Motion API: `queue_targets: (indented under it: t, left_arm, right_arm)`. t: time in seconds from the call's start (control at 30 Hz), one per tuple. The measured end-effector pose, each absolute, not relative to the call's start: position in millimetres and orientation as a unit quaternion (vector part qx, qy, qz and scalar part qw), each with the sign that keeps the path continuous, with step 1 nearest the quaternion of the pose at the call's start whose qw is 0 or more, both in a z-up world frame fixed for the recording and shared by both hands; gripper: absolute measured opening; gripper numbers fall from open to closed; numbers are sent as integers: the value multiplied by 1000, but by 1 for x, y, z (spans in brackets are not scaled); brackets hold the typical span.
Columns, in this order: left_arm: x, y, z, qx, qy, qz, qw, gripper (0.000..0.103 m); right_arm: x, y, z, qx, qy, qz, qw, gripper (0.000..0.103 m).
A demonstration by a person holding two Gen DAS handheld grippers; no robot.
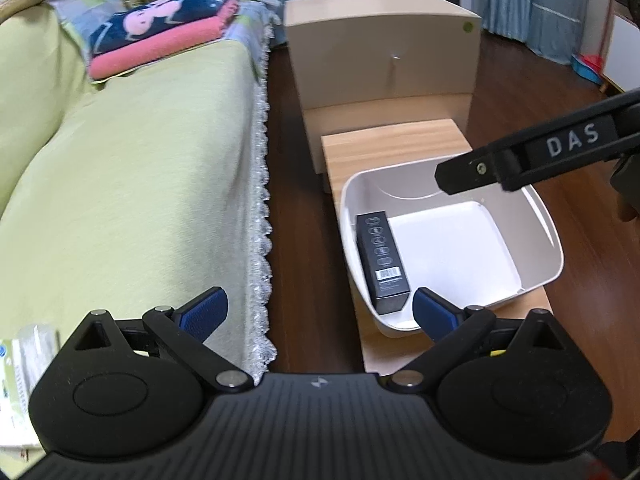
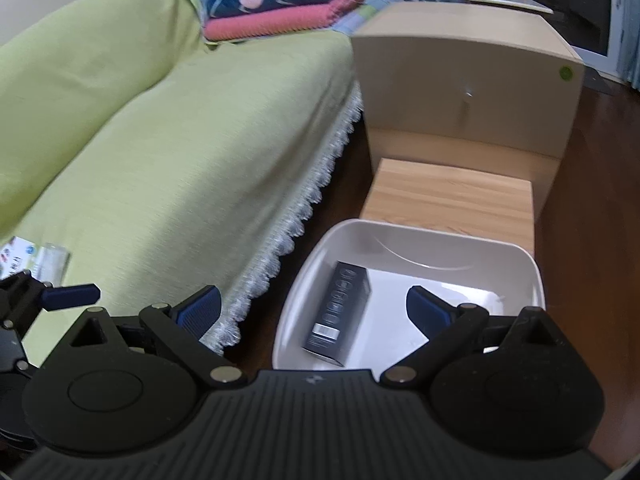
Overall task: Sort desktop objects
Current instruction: 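Move both open grippers over to the medicine boxes on the sofa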
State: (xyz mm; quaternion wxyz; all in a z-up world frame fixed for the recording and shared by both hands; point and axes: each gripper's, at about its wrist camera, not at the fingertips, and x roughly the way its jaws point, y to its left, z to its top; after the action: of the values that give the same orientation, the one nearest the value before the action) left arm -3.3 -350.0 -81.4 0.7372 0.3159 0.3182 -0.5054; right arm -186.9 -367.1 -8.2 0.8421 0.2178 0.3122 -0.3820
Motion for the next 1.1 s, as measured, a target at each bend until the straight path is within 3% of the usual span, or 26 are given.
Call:
queue_targets:
  t: [1.1]
  left_arm:
    - [82,-170,-35,224,333,-278,873,100]
  right_arm:
    - [-24,-266,36,172,297,-171,924,99]
